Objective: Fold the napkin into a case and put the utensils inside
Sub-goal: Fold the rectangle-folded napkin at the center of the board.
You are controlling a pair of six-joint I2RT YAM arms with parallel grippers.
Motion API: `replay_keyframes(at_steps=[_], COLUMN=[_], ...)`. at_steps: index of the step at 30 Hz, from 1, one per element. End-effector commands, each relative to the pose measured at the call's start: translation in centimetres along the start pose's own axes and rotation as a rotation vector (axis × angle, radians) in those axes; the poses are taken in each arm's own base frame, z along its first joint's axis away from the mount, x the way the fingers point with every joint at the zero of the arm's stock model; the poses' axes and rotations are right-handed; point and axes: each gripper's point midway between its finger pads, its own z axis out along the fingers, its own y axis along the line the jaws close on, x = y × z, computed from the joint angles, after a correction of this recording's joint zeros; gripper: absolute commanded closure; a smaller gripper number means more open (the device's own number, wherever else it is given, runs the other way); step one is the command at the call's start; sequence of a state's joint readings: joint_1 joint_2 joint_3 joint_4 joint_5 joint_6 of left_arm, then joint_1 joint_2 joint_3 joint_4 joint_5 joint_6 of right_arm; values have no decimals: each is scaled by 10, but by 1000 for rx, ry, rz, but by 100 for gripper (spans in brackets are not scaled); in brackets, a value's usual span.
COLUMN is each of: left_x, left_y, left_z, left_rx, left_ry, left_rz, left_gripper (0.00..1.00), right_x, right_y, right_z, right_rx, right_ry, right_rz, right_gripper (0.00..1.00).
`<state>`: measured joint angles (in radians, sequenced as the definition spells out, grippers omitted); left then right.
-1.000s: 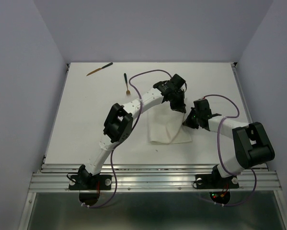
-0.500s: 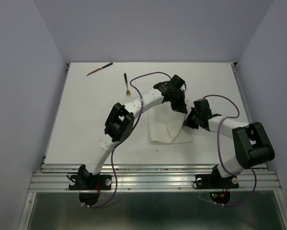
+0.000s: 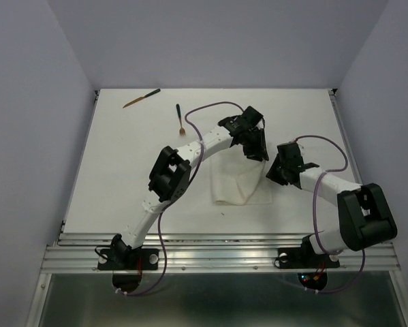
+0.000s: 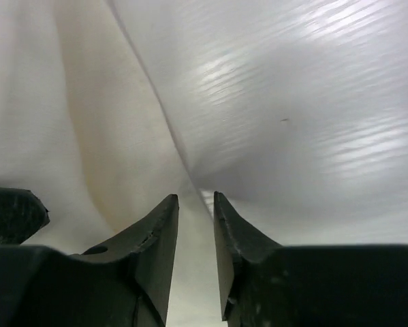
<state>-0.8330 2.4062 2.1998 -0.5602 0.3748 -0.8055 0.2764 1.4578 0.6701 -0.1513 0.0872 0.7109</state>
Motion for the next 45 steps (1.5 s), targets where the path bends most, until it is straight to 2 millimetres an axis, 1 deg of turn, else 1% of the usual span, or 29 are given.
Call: replay_keyframes(at_steps=[1,2,3,6,7,9,10,11,12,14,15,16,17,18,19,20,21,23,24,26,28,31,34,35,36,37,41,44,45], left_x=[-15,-17,-22,-32,-35,-43,-46,-44,-51,-52,-42,-39,-44,-31,-32,-29,-20,-12,0,9,22,33,37,38,38,40,43,42,40], left_y=[-17,-18,-25,-32,-38,-33,-33,-20,-15,1,22,33,43,66,73,81,96,110,122,134,147,158,163,165,166,169,173,172,171], left_z=[-24,-27,-37,-53,-63,-72,-81,-77,-88,-90,-88,-88,-90,-84,-92,-92,-92,-92,-88,-84,-79,-78,-78,-77,-77,-73,-67,-68,-70], left_rx=[29,26,40,54,65,54,54,30,29,13,-22,-37,-34,-69,-71,-82,-107,-126,-147,-166,-191,-212,-219,-222,-224,-230,-230,-234,-234], left_ry=[-71,-86,-108,-149,-168,-193,-209,-203,-221,-229,-208,-207,-221,-188,-199,-197,-192,-186,-160,-138,-102,-85,-81,-77,-73,-63,-40,-46,-51], left_rz=[58,66,84,108,125,126,130,122,117,102,82,71,55,30,19,10,5,-3,-12,-22,-32,-44,-45,-40,-40,-39,-40,-30,-25], left_gripper=[55,51,48,35,33,33,34,36,39,43,44,48,50,51,54,56,58,62,64,69,74,78,78,78,78,79,81,81,81], right_x=[-23,-23,-33,-39,-42,-42,-45,-44,-45,-43,-39,-37,-38,-32,-35,-34,-32,-36,-25,-19,-10,3,19,27,27,39,58,64,62], right_y=[-35,-42,-43,-43,-42,-41,-38,-38,-34,-26,-17,-12,-6,4,9,15,27,47,59,78,103,126,143,146,147,152,148,130,122], right_z=[-24,-30,-38,-51,-56,-61,-65,-67,-69,-69,-68,-68,-67,-67,-66,-66,-67,-68,-64,-61,-55,-44,-37,-31,-28,-28,-18,-11,-6], right_rx=[184,220,232,235,226,220,209,207,189,152,104,79,55,11,-6,-22,-50,-93,-113,-142,-166,-196,-245,-248,-249,-280,-253,-184,-140], right_ry=[-129,-131,-170,-190,-207,-205,-214,-208,-204,-185,-151,-135,-128,-100,-104,-102,-95,-100,-66,-49,-25,26,84,109,112,154,207,229,213], right_rz=[-35,-44,-47,-48,-42,-38,-31,-33,-32,-49,-76,-81,-83,-98,-99,-110,-133,-154,-194,-237,-299,-349,-373,-384,-388,-400,-431,-441,-441], right_gripper=[63,62,61,60,60,61,61,61,62,62,61,61,61,61,61,61,61,62,62,62,62,62,64,64,64,64,64,64,64])
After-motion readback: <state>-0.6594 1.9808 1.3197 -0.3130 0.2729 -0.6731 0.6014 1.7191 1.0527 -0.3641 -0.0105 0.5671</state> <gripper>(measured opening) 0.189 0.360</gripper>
